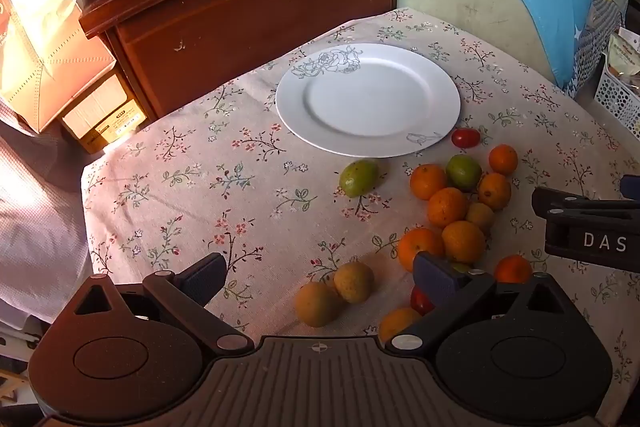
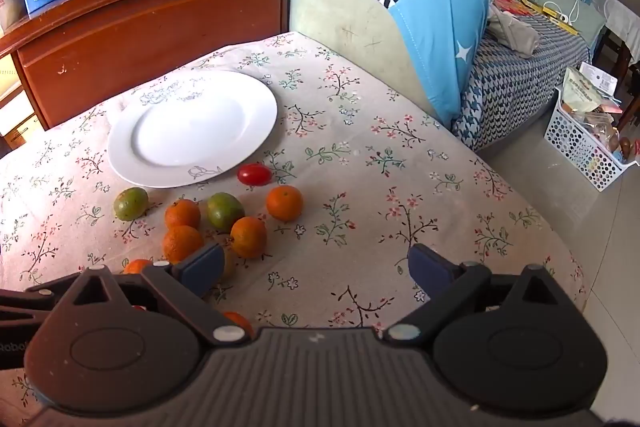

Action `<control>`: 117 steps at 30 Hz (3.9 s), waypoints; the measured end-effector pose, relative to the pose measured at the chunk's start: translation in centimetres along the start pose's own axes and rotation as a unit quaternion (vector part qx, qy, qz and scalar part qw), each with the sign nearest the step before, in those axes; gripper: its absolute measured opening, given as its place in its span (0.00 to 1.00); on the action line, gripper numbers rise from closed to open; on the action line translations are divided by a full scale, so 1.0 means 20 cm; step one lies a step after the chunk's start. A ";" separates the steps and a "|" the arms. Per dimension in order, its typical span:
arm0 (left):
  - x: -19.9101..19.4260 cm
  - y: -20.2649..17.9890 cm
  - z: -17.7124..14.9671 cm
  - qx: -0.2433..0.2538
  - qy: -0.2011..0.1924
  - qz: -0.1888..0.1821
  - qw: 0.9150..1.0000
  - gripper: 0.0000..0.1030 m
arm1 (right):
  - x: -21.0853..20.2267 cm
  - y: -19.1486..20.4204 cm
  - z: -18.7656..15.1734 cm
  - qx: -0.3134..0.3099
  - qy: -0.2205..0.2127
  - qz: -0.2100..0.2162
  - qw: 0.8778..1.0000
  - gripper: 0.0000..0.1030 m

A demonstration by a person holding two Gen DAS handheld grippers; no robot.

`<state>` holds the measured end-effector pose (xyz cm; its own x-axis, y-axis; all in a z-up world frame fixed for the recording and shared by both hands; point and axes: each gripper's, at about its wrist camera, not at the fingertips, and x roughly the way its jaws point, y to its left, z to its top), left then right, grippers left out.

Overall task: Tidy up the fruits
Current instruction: 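Move both tools toward the fruit pile beside the white plate, then grasp a brown round fruit with the left tool while the right tool grasps a tangerine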

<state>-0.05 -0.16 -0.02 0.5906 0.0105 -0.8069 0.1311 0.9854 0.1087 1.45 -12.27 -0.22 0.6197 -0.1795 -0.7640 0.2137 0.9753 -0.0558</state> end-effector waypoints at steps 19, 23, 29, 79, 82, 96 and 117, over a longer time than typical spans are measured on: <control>-0.01 0.02 -0.02 -0.017 0.017 -0.024 0.999 0.97 | -0.01 0.00 -0.02 -0.014 0.005 -0.008 1.000 0.96; -0.03 0.02 -0.01 -0.013 0.006 -0.020 1.000 0.97 | -0.03 0.01 -0.02 -0.023 0.005 -0.021 0.999 0.96; -0.03 0.03 -0.01 -0.021 0.016 -0.033 0.999 0.97 | -0.04 0.02 -0.01 -0.028 0.005 -0.015 0.999 0.96; 0.09 0.23 -0.22 -0.004 0.001 -0.088 0.996 0.67 | -0.03 0.00 -0.27 -0.051 0.035 0.128 0.990 0.64; 0.11 0.21 -0.23 0.002 0.000 -0.088 0.996 0.61 | -0.01 0.01 -0.27 -0.051 0.034 0.128 0.990 0.61; 0.16 0.19 -0.22 0.022 -0.015 -0.099 0.995 0.40 | 0.05 0.05 -0.27 -0.048 0.039 0.133 0.989 0.53; 0.15 0.15 -0.23 0.043 -0.025 -0.110 0.993 0.24 | 0.06 0.06 -0.27 -0.049 0.037 0.147 0.987 0.33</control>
<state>-1.52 3.65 -4.72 0.5784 -0.2143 -0.7871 0.3271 0.9448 -0.0168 -1.53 -10.59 -4.63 0.5873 0.1194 -0.8005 -0.0428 0.9923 0.1166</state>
